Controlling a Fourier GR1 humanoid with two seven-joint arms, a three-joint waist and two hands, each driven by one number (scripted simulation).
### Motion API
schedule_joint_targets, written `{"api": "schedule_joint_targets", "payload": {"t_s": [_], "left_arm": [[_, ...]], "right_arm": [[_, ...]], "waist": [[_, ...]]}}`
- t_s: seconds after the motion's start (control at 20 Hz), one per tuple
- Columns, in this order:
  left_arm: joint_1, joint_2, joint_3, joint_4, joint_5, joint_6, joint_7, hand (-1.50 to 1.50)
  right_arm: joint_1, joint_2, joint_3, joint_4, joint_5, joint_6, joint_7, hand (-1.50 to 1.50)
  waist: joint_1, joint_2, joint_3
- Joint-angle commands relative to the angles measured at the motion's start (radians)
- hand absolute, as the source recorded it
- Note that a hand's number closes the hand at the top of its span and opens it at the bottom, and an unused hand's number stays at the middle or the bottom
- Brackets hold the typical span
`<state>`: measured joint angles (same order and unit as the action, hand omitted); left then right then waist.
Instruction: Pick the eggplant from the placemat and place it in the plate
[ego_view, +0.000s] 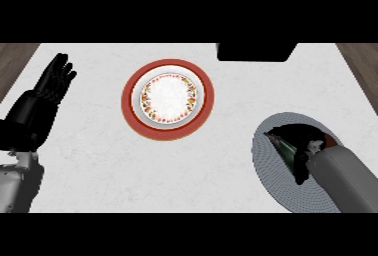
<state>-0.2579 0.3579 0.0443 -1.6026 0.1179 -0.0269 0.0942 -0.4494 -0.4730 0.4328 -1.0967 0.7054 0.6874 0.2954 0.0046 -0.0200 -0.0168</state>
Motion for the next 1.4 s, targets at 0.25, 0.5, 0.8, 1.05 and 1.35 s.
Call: {"api": "schedule_joint_targets", "payload": {"t_s": [0.25, 0.5, 0.8, 1.05, 1.35], "left_arm": [[0.020, -0.020, 0.005, -0.026, -0.013, 0.009, 0.020, 0.00], [0.064, 0.002, 0.057, 0.004, -0.018, 0.037, 0.006, 0.00], [0.065, 0.013, 0.056, -0.028, -0.015, 0.028, 0.025, 0.00], [0.061, 0.012, 0.067, -0.003, 0.019, -0.012, -0.004, 0.00], [0.025, -0.027, 0.005, -0.018, -0.021, 0.004, 0.016, 0.00]], "right_arm": [[0.095, 0.082, -0.044, -0.042, 0.114, -0.314, 0.072, 1.50], [0.228, 0.080, -0.241, -0.086, 0.132, -0.550, 0.402, 1.50], [0.396, 0.177, -0.121, -0.425, 0.353, -0.733, 0.688, 1.50], [0.493, 0.259, 0.034, -0.775, 0.503, -0.725, 0.839, 1.50], [0.405, 0.414, 0.228, -0.936, 0.728, -0.711, 0.874, 1.50]], "waist": [[-0.015, 0.014, 0.017], [-0.140, -0.024, 0.013], [-0.097, -0.013, 0.012], [-0.064, -0.001, 0.012], [-0.017, 0.012, 0.015]]}}
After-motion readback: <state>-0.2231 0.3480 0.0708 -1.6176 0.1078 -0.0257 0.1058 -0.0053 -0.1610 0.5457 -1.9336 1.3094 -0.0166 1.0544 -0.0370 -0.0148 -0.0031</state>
